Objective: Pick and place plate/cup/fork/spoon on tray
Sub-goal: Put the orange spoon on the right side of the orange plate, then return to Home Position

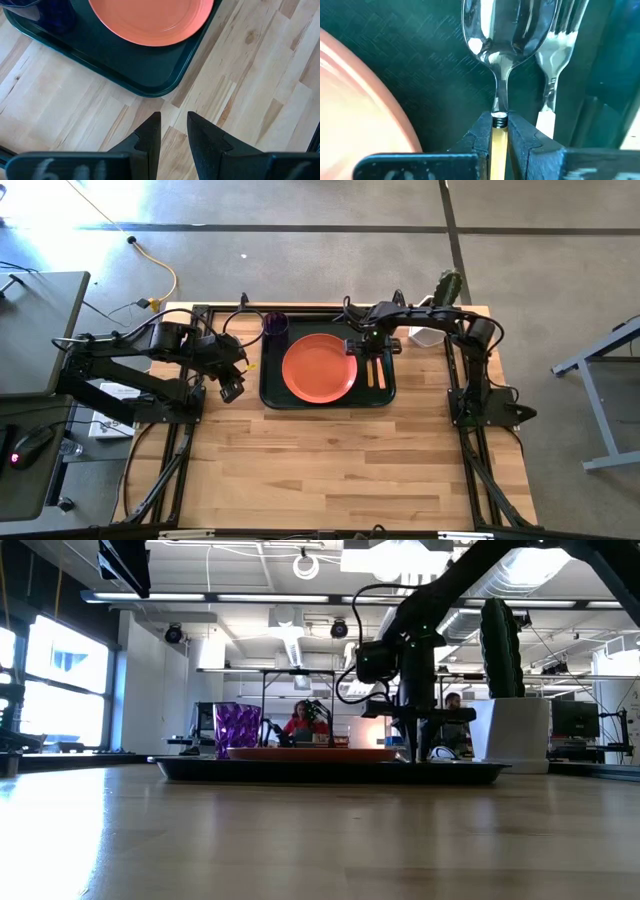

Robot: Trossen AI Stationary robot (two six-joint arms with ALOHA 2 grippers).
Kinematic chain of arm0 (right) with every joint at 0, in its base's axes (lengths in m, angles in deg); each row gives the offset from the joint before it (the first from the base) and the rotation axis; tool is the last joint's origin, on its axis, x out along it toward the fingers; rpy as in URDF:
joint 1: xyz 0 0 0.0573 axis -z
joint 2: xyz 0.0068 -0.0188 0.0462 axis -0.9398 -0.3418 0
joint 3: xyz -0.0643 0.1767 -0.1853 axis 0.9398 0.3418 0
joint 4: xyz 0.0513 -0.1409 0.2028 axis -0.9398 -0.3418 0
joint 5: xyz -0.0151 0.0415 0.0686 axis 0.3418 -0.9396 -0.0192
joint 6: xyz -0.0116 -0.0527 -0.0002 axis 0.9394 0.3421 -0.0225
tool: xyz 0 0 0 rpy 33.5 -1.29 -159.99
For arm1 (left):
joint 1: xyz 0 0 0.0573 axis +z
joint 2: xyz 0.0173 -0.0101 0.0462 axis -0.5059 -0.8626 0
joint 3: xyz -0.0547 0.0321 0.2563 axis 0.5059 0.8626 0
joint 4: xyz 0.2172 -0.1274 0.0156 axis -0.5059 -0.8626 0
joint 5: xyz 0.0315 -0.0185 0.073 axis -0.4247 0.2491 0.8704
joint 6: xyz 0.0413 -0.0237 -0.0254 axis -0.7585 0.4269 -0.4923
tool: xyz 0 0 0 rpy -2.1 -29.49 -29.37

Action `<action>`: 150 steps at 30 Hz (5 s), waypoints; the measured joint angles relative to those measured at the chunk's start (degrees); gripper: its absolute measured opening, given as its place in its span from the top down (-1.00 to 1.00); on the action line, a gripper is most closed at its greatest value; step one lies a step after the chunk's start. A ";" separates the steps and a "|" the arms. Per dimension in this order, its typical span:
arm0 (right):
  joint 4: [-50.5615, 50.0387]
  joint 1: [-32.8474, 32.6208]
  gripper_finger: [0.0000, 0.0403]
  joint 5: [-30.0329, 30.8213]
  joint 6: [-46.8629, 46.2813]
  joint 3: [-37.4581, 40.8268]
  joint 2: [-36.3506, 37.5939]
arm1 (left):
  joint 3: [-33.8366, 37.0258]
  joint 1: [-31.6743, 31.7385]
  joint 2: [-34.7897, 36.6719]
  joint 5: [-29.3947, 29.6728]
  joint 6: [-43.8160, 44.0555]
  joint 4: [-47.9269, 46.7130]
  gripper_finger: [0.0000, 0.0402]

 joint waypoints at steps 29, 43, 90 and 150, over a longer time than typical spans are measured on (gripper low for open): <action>-0.11 0.11 0.66 0.44 -0.28 0.00 -0.15 | 0.00 0.00 -0.02 -0.04 -1.52 -0.02 0.57; -0.25 -4.82 0.66 5.62 -1.37 0.00 14.25 | 0.04 -0.03 4.91 2.31 -2.81 0.96 0.57; 28.85 -32.20 0.66 24.84 14.23 0.00 37.35 | 66.44 -7.29 58.09 -1.41 -18.27 73.89 0.57; 48.06 -31.91 0.66 21.03 33.14 73.88 109.82 | 68.98 -7.12 59.40 1.44 -15.98 74.60 0.57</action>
